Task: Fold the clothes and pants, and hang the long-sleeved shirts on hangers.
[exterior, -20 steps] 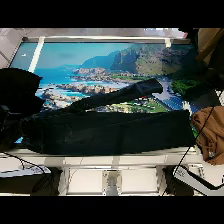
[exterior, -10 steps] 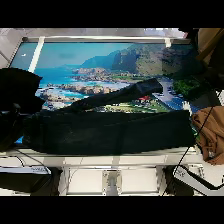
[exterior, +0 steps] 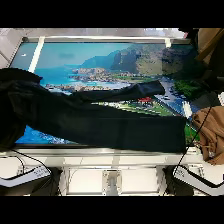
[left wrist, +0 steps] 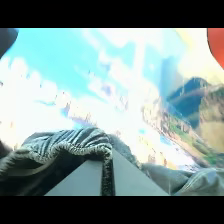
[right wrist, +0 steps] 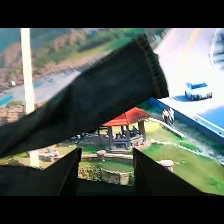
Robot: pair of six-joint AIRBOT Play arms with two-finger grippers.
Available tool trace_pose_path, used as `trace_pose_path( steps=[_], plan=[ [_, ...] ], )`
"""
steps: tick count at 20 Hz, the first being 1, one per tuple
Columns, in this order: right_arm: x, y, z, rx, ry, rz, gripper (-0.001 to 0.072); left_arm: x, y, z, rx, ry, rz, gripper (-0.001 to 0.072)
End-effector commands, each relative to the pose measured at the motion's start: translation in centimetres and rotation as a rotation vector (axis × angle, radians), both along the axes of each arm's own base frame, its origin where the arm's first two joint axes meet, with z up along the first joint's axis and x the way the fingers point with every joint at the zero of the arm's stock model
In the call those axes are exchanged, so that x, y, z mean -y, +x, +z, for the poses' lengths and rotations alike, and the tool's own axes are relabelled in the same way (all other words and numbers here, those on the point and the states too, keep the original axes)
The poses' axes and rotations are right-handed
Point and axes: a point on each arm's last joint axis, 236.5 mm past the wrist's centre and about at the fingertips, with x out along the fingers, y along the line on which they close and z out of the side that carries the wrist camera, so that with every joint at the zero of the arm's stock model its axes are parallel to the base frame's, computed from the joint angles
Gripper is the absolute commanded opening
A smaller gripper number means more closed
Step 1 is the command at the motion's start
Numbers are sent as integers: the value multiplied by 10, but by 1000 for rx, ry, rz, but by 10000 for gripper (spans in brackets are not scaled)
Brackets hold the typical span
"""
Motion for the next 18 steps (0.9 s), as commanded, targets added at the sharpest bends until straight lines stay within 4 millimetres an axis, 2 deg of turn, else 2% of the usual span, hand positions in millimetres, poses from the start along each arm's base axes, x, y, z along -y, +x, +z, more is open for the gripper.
trace_pose_path(
  steps=[1, 4, 7, 8, 10, 12, 15, 17, 18],
  plan=[
    [1, 11, -44, -110, 40, -1, 374, -7, -22, 10, -68, 130, 47, 30],
    [-9, 39, -105, -190, 77, 13, 376, -14, -29, -10, -141, 134, 68, 30],
    [-5, 65, -172, -242, 124, -34, 408, -14, -26, -18, -155, 117, 62, 30],
    [-5, 72, -190, -248, 153, -43, 457, -15, -26, -20, -161, 107, 65, 30],
    [-8, 84, -218, -269, 185, -19, 456, -16, -25, -25, -175, 85, 77, 30],
    [-12, 104, -229, -261, 194, 17, 456, -18, -25, -31, -187, 80, 76, 30],
    [-16, 144, -225, -202, 160, 58, 451, -19, -23, -39, -202, 64, 74, 30],
    [-22, 157, -225, -212, 156, 80, 451, -21, -22, -47, -217, 48, 73, 30],
    [-28, 156, -228, -235, 167, 105, 450, -21, -21, -51, -228, 26, 83, 30]
  ],
)
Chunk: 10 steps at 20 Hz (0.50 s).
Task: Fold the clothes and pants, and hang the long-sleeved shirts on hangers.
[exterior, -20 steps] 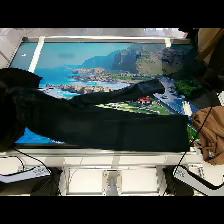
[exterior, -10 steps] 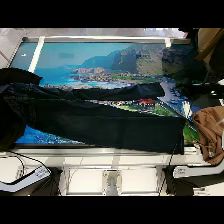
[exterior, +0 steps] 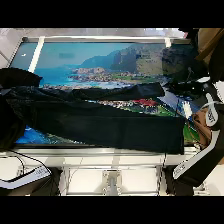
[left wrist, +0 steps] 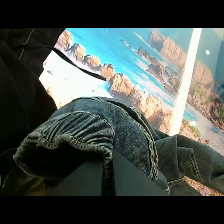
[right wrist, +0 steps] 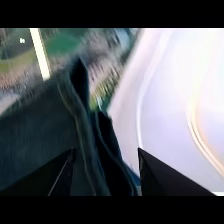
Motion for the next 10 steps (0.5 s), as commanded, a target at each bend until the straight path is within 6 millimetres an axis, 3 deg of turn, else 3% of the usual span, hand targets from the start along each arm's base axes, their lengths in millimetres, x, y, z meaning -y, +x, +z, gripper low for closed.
trace_pose_path(
  steps=[1, 5, 6, 8, 9, 10],
  plan=[
    [-19, 11, -9, -37, 30, 79, 450, -1, 1, -14, -33, -45, 12, 30],
    [-45, -10, -8, -66, 47, 248, 448, 0, 1, -25, -58, -71, 2, 30],
    [-47, -8, -4, -53, 44, 260, 418, 0, 1, -25, -59, -72, 2, 30],
    [-48, 0, 6, -16, 39, 267, 165, 1, 1, -26, -59, -72, 1, 30],
    [-48, 4, 12, 0, 32, 270, 89, 1, 1, -25, -59, -73, 1, 30],
    [-47, 7, 21, 18, 27, 277, 67, 1, 1, -25, -59, -73, 1, 30]
  ],
)
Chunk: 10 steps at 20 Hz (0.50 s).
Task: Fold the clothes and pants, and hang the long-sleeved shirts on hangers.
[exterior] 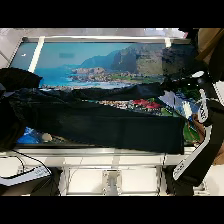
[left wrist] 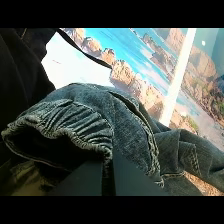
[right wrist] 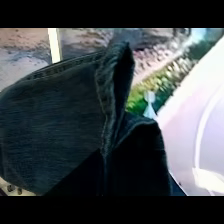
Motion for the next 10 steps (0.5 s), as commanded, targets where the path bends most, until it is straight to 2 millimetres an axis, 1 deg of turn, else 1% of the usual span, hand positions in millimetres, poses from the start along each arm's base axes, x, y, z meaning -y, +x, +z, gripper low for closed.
trace_pose_path(
  steps=[1, 3, 4, 6, 7, 8, 10],
  plan=[
    [-6, 4, 26, 46, -2, 61, 38, 0, 0, -1, -3, -5, 1, 30],
    [3, 3, 58, 85, -38, 99, 38, 1, 1, 2, 6, -7, 2, 30],
    [12, 0, 77, 104, -80, 122, 38, 1, 0, 4, 9, -2, 1, 30],
    [36, -11, 115, 142, -175, 123, 38, 2, -1, 11, 21, 10, 1, 30],
    [51, -21, 131, 147, -230, 115, 38, 3, -2, 15, 27, 17, 1, 30],
    [64, -33, 144, 137, -277, 112, 38, 3, -2, 19, 35, 25, 2, 30],
    [88, -63, 162, 107, -342, 104, 38, 3, -5, 28, 50, 43, 7, 29]
  ],
)
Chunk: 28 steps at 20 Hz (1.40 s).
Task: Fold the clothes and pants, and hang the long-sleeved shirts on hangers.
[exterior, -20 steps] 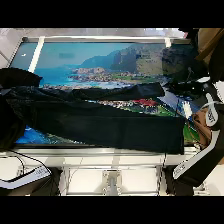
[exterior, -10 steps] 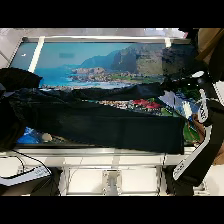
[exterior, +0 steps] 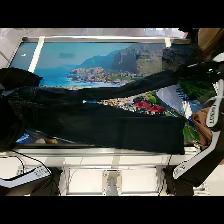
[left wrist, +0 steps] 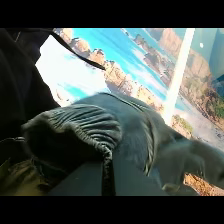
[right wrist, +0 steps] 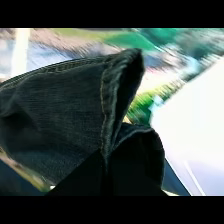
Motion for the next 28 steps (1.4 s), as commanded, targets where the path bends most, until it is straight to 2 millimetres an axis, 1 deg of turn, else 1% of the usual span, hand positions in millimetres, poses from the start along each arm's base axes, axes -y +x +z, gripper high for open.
trace_pose_path(
  steps=[1, 3, 5, 6, 7, 8, 9, 10, 11, 12, 14, 15, 16, 17, 18, 20, 21, 22, 23, 24, 25, 27, 28],
  plan=[
    [43, -51, 34, -35, -137, -30, 38, -3, -6, 15, 24, 37, 16, 29],
    [47, -76, 35, -50, -130, -34, 38, -10, -19, 18, -9, 59, 47, 29],
    [44, -96, 21, -61, -138, -20, 37, -13, -47, 9, -106, 89, 43, 29],
    [43, -98, 13, -44, -146, -33, 37, -14, -64, 2, -171, 96, 35, 29],
    [46, -95, 4, -14, -162, -70, 37, -16, -79, -4, -225, 102, 27, 30],
    [52, -87, -3, 37, -190, -115, 37, -19, -89, -7, -255, 104, 35, 30],
    [64, -76, -3, 96, -225, -172, 37, -24, -93, -7, -263, 93, 67, 30],
    [75, -62, 5, 161, -245, -233, 37, -27, -95, -6, -264, 84, 89, 30],
    [84, -44, 20, 243, -260, -289, 36, -28, -95, -6, -263, 86, 91, 29],
    [88, -26, 40, 332, -277, -325, 37, -28, -94, -6, -261, 87, 92, 30],
    [89, 2, 77, 478, -337, -351, 37, -32, -92, -5, -255, 83, 118, 29],
    [84, 11, 87, 524, -368, -333, 37, -35, -91, -4, -248, 86, 133, 30],
    [76, 14, 85, 538, -411, -282, 36, -38, -89, -3, -239, 93, 146, 29],
    [69, 14, 73, 514, -440, -244, 37, -39, -86, -2, -229, 97, 149, 29],
    [64, 9, 50, 464, -454, -213, 37, -39, -84, -1, -222, 102, 151, 30],
    [58, -14, -9, 328, -414, -199, 47, -36, -79, -2, -217, 106, 141, 30],
    [56, -32, -44, 226, -361, -227, 271, -32, -76, -4, -216, 108, 129, 29],
    [53, -50, -72, 132, -310, -252, 549, -28, -72, -6, -214, 110, 120, 30],
    [51, -66, -93, 56, -273, -270, 545, -23, -67, -10, -211, 113, 110, 30],
    [52, -76, -102, 20, -256, -277, 545, -19, -62, -14, -207, 117, 101, 30],
    [52, -82, -105, -3, -244, -277, 545, -14, -57, -18, -204, 120, 90, 30],
    [53, -83, -99, -3, -224, -306, 545, -4, -51, -23, -204, 121, 68, 30],
    [48, -82, -95, 1, -203, -304, 545, -1, -50, -24, -205, 121, 58, 30]
  ],
)
